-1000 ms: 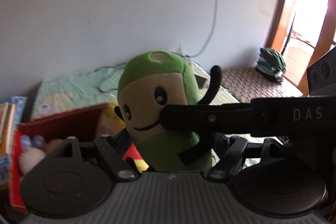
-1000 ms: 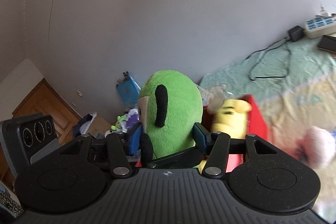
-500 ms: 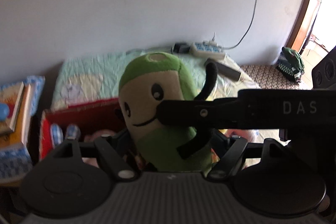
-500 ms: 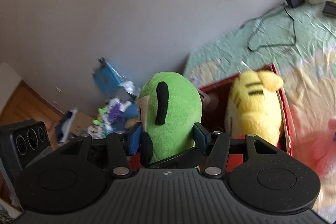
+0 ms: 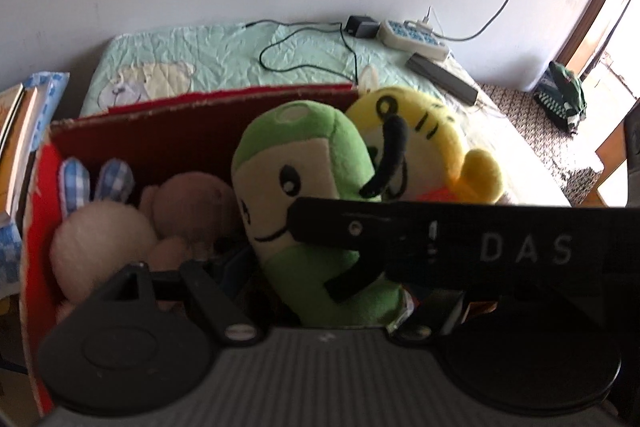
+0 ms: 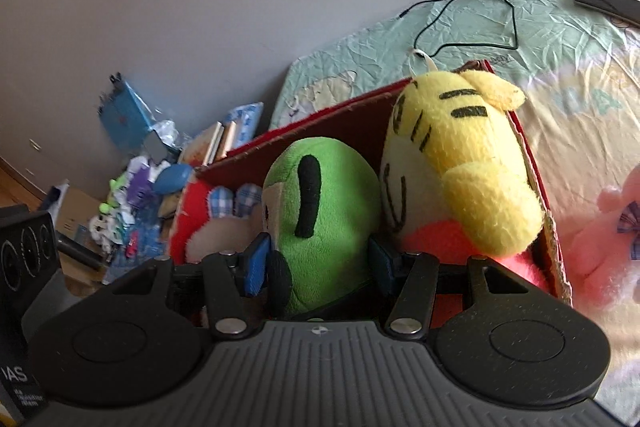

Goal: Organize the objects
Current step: 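Lift the green plush with the right gripper over the red box, then lower the green plush beside the tiger and open the right gripper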

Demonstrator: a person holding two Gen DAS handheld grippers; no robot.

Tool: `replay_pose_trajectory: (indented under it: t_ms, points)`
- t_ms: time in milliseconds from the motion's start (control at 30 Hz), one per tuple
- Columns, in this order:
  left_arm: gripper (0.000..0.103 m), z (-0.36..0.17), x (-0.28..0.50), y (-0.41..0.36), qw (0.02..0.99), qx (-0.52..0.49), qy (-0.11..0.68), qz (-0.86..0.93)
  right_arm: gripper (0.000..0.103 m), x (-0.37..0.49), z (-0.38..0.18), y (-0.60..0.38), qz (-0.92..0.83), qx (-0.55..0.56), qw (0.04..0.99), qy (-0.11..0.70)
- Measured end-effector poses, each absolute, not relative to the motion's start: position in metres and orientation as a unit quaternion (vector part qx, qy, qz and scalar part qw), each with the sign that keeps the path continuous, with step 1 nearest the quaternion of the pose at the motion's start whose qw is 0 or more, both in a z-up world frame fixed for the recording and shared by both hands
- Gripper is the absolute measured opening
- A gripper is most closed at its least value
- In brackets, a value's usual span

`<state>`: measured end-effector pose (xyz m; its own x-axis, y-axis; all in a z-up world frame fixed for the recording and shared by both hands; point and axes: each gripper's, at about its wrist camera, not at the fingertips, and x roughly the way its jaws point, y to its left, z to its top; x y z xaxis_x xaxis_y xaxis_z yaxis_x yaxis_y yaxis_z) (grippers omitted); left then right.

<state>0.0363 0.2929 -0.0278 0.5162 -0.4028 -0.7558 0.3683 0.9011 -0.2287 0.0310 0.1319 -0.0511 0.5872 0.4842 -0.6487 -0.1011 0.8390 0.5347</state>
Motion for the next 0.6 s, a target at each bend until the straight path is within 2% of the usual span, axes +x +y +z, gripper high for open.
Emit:
replay_pose_trajectory:
  t_ms: [367, 600]
  points:
    - [0.082, -0.034, 0.039, 0.298, 0.867, -0.023, 0.447, -0.218, 0.058, 0.036, -0.053, 0.132, 0.157, 0.222, 0.857, 0.438]
    - [0.090, -0.026, 0.035, 0.301, 0.871, -0.023, 0.440, -0.216, 0.059, 0.028, -0.042, 0.120, 0.149, 0.242, 0.867, 0.409]
